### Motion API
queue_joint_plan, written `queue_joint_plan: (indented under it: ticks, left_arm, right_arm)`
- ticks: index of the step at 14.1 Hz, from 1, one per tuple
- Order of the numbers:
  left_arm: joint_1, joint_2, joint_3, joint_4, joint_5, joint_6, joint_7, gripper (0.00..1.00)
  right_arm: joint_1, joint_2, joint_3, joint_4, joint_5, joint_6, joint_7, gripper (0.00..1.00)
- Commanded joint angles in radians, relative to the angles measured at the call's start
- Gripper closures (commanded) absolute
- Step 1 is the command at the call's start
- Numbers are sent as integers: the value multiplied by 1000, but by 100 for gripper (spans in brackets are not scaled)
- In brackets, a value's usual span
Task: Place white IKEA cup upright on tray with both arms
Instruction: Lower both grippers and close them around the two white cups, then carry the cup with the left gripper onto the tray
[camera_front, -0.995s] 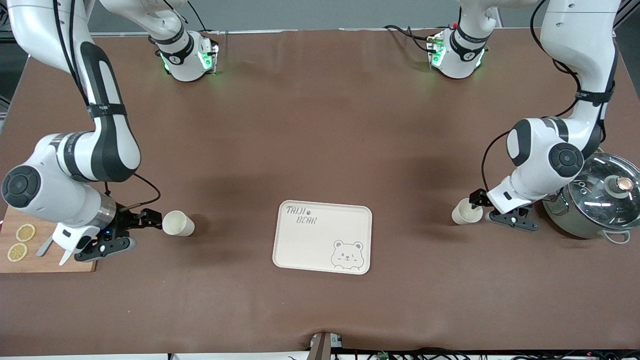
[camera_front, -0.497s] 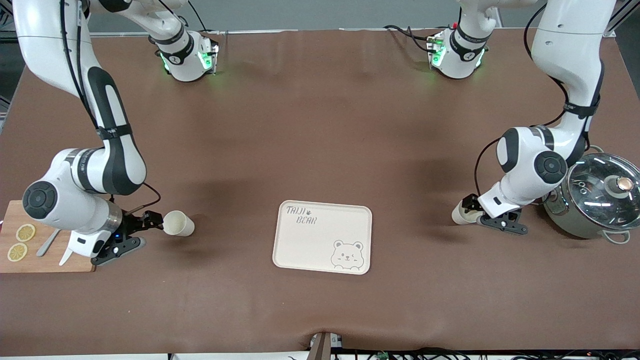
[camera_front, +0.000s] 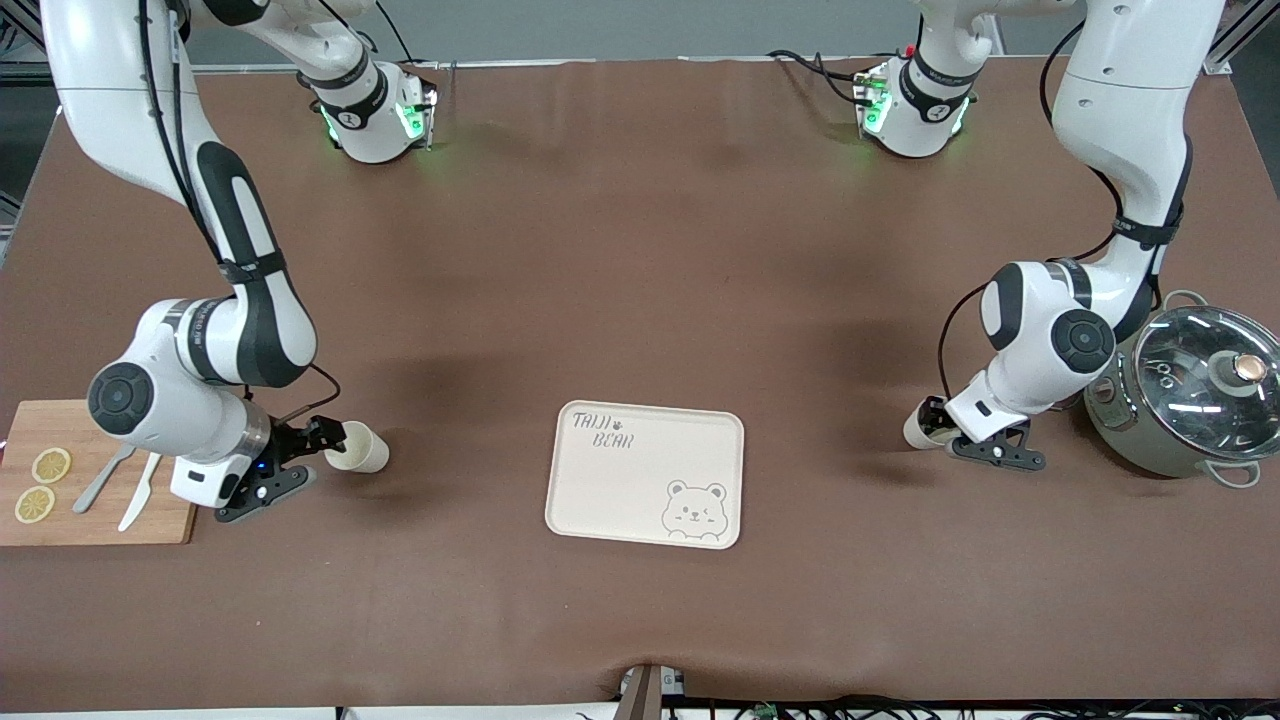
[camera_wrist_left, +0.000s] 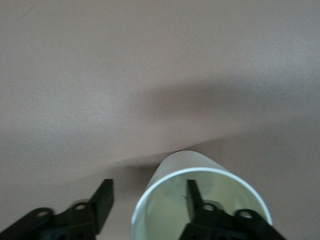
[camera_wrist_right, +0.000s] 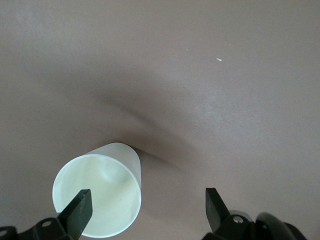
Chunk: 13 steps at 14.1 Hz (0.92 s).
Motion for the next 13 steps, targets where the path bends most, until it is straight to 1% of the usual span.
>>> queue_joint_plan:
  ticks: [1,4,7,8,10,11,13]
  left_arm:
    - [-4,7,-4,18,13,4,-31,100]
    - [8,-5,-4,21,13,2,-23,100]
    - [-3,-10,-7,68,4,-13,-48,100]
    - [-14,-10,-17,94,4,-39,-81,100]
    - [-38,-5,-31,191,5,-142,-175,100]
    - [-69,7,-33,255,5,-201,-230,100]
    - [-125,53,-31,373,13,-271,-340,100]
  right_arm:
    - [0,-5,3,-23,17,21,-26,0]
    - [0,11,3,-23,17,26,-27,0]
    - [-1,31,3,-26,17,58,-47,0]
    - [-1,32,3,-26,17,60,-47,0]
    - [-3,40,3,-25,17,64,-47,0]
    - [-3,46,3,-26,17,75,-47,0]
    - [-3,54,3,-25,17,84,-47,0]
